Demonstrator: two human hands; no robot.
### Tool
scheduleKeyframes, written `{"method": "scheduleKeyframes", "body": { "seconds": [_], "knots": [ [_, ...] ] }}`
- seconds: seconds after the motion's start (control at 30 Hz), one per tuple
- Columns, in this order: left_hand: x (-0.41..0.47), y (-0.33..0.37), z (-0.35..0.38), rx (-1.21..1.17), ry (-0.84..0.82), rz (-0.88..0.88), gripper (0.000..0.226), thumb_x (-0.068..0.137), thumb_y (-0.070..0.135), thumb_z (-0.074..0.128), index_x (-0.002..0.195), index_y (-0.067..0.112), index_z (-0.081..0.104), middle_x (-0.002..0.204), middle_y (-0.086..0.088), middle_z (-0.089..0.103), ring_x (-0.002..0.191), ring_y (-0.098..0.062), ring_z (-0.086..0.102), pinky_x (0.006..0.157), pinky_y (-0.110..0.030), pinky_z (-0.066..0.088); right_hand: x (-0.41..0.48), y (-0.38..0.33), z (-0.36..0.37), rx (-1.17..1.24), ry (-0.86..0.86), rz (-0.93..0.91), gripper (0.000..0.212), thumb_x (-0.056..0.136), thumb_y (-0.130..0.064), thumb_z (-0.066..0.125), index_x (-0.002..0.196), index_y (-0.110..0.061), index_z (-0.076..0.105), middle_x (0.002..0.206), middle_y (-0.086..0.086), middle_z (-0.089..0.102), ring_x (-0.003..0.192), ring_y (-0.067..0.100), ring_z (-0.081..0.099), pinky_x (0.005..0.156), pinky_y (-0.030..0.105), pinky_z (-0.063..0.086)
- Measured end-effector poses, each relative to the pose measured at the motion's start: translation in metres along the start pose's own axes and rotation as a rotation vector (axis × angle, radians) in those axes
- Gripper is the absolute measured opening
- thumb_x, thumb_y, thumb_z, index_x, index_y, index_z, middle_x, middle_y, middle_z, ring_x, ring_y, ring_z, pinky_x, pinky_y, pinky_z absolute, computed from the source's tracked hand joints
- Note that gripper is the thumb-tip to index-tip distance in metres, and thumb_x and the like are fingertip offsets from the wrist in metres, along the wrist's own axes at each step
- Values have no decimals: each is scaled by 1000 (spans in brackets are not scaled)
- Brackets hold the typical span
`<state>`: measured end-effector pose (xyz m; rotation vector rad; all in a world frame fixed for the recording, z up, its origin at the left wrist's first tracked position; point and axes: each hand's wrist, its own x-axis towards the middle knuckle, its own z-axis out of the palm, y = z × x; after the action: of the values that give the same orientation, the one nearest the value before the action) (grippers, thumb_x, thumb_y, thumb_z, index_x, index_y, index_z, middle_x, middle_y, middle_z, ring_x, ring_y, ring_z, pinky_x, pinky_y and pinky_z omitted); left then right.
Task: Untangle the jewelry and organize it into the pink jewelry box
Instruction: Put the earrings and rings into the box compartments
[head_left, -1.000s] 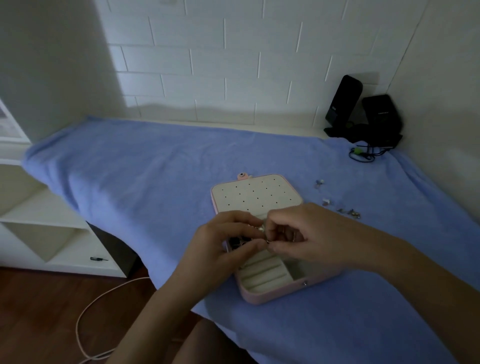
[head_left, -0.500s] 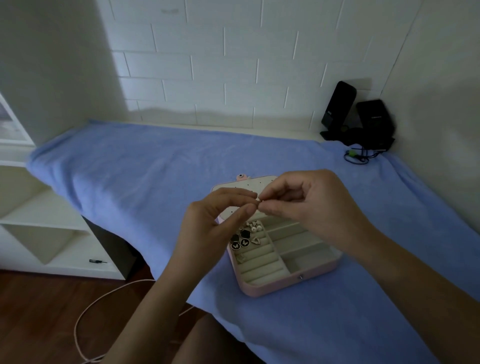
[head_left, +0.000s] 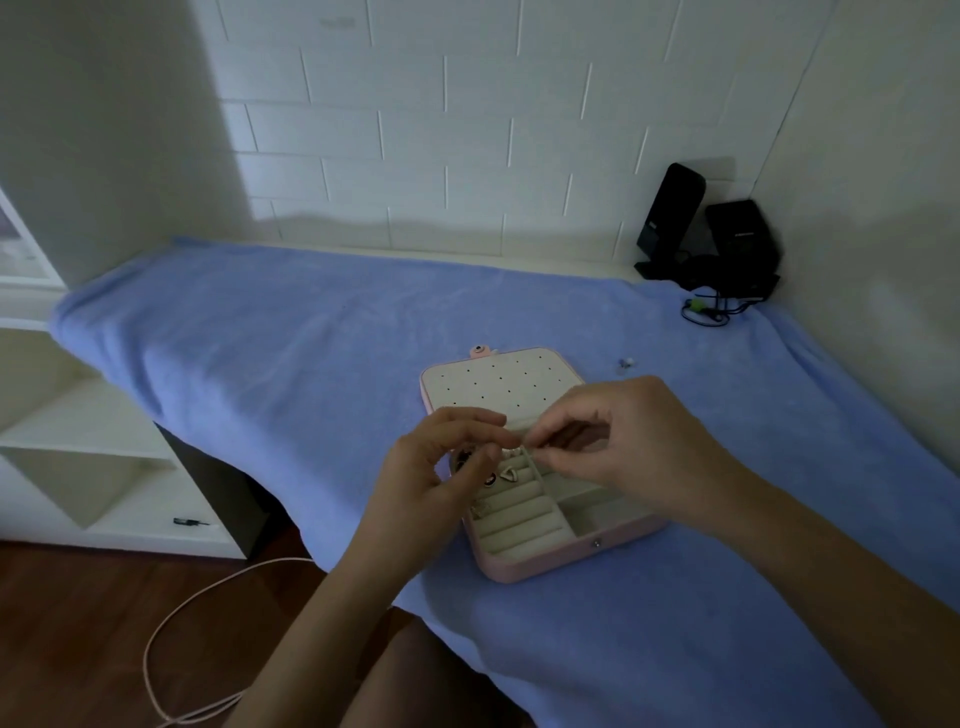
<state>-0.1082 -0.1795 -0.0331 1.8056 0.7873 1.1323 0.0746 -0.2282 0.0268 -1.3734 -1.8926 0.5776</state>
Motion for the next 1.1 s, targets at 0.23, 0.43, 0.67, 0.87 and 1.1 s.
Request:
{"method": "scheduleKeyframes", "body": {
  "seconds": [0.23,0.43,0.67,0.87,1.1],
  "knots": [
    [-2,-13,2,322,8,85,13,82,36,55,85,39,67,99,24,59,104,6,49,84,-3,37,3,13,11,-489,-268,-210,11,77,-21,67,83,-18,76,78,-11,68,63,-9,48,64,26,49],
    [-1,-16,0,302,16,95,17,81,27,56,87,27,72,97,24,58,103,5,49,84,-3,37,10,13,11,-561,-318,-245,9,82,-15,68,87,-16,75,84,-4,71,77,12,63,65,41,55],
    [-1,-18,0,318,23,111,18,81,26,57,88,24,73,97,23,59,103,5,49,84,-4,37,4,20,21,-626,-122,-389,14,77,-21,45,77,-20,59,65,-8,59,53,12,54,44,36,49],
    [-1,-20,0,340,30,131,12,84,14,65,90,20,74,96,19,60,102,8,47,85,-3,35,7,29,27,-972,-10,-576,30,69,6,63,78,-14,42,59,1,48,47,19,46,37,34,43],
    [-1,-20,1,339,33,143,20,81,25,57,90,17,74,96,18,60,101,13,46,84,-1,33,7,33,31,-1112,-67,-622,29,78,9,54,82,-14,37,58,3,45,48,21,42,39,36,43]
  ]
}}
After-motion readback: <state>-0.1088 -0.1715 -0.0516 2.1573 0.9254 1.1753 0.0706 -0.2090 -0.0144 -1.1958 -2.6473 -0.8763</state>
